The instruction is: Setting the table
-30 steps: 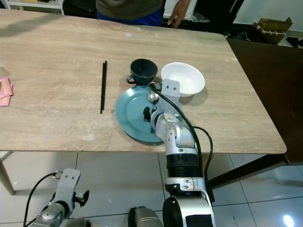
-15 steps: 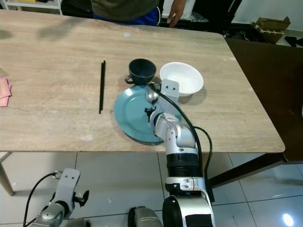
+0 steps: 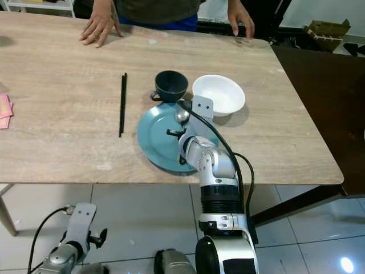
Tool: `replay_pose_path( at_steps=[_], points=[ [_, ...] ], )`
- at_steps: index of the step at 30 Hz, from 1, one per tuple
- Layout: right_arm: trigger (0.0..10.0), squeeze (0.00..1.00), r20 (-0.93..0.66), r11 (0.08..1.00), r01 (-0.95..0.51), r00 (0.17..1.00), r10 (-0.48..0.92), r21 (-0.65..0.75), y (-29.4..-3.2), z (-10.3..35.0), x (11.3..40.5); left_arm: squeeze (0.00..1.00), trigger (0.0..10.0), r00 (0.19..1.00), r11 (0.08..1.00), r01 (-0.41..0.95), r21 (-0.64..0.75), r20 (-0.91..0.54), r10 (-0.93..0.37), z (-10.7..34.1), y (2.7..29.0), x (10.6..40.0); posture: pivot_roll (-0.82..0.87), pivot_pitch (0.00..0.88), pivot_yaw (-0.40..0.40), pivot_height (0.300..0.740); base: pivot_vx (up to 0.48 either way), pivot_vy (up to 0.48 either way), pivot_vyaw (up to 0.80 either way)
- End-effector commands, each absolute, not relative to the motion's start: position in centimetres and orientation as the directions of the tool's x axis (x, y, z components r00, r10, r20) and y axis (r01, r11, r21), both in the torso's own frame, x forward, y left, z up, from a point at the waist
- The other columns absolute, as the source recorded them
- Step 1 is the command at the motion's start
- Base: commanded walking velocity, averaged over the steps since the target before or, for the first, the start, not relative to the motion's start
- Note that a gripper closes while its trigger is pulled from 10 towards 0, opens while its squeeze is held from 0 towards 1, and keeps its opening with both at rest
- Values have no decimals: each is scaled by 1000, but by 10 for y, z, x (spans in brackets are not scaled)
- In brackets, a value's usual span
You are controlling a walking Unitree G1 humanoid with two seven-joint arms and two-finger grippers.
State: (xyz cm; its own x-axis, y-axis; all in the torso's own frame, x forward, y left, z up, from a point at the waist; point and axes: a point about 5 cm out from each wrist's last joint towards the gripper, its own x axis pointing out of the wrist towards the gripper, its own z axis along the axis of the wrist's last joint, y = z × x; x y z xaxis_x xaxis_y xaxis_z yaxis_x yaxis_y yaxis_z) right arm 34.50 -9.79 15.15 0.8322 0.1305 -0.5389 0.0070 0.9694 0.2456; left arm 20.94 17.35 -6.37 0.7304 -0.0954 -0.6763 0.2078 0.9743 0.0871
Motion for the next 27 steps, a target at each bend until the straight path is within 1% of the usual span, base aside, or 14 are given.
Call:
replay_pose_path(
  at_steps=[1, 6, 15, 16, 18, 19, 21, 22, 23, 24, 25, 27],
  points=[
    [0, 0, -616, 965, 7, 771, 162, 262, -95, 136, 337, 0, 10000, 713, 972, 218, 86, -694, -99, -67, 173, 204, 85, 91, -56, 740, 0, 0, 0],
    [0, 0, -567, 948, -79, 785, 250, 309, -94, 163, 332, 0, 10000, 717, 973, 216, 86, -690, -98, -66, 174, 206, 86, 87, -53, 740, 0, 0, 0],
    [0, 0, -528, 928, -141, 788, 315, 344, -98, 186, 322, 0, 10000, 717, 972, 219, 87, -690, -100, -66, 174, 207, 81, 89, -47, 740, 0, 0, 0],
    [0, 0, -502, 915, -171, 791, 349, 366, -97, 197, 320, 0, 10000, 716, 971, 221, 86, -691, -101, -66, 174, 207, 81, 88, -45, 740, 0, 0, 0],
    [0, 0, -492, 910, -185, 792, 361, 371, -96, 202, 319, 0, 10000, 716, 971, 222, 86, -690, -102, -66, 174, 207, 81, 87, -46, 740, 0, 0, 0],
    [0, 0, -467, 904, -203, 801, 375, 377, -96, 209, 318, 0, 10000, 717, 971, 222, 86, -690, -102, -66, 174, 207, 81, 87, -46, 740, 0, 0, 0],
    [0, 0, -356, 888, -251, 847, 394, 387, -94, 232, 321, 0, 10000, 719, 972, 220, 87, -688, -101, -65, 174, 208, 84, 84, -46, 740, 0, 0, 0],
    [0, 0, -356, 888, -251, 847, 394, 387, -94, 232, 321, 0, 10000, 719, 972, 220, 87, -688, -101, -65, 174, 208, 84, 84, -46, 740, 0, 0, 0],
    [0, 0, -288, 888, -277, 874, 392, 367, -95, 243, 321, 0, 10000, 719, 972, 219, 87, -687, -101, -65, 174, 208, 84, 84, -46, 740, 0, 0, 0],
    [0, 0, -122, 889, -359, 906, 404, 283, -96, 262, 321, 0, 10000, 721, 972, 218, 88, -686, -100, -65, 174, 208, 84, 84, -46, 740, 0, 0, 0],
    [0, 0, -122, 889, -359, 906, 404, 283, -96, 262, 321, 0, 10000, 721, 972, 218, 88, -686, -100, -65, 174, 208, 84, 84, -46, 740, 0, 0, 0],
    [0, 0, -66, 901, -388, 911, 407, 196, -97, 270, 319, 0, 10000, 722, 972, 217, 89, -685, -99, -64, 174, 209, 82, 83, -43, 740, 0, 0, 0]
  ],
)
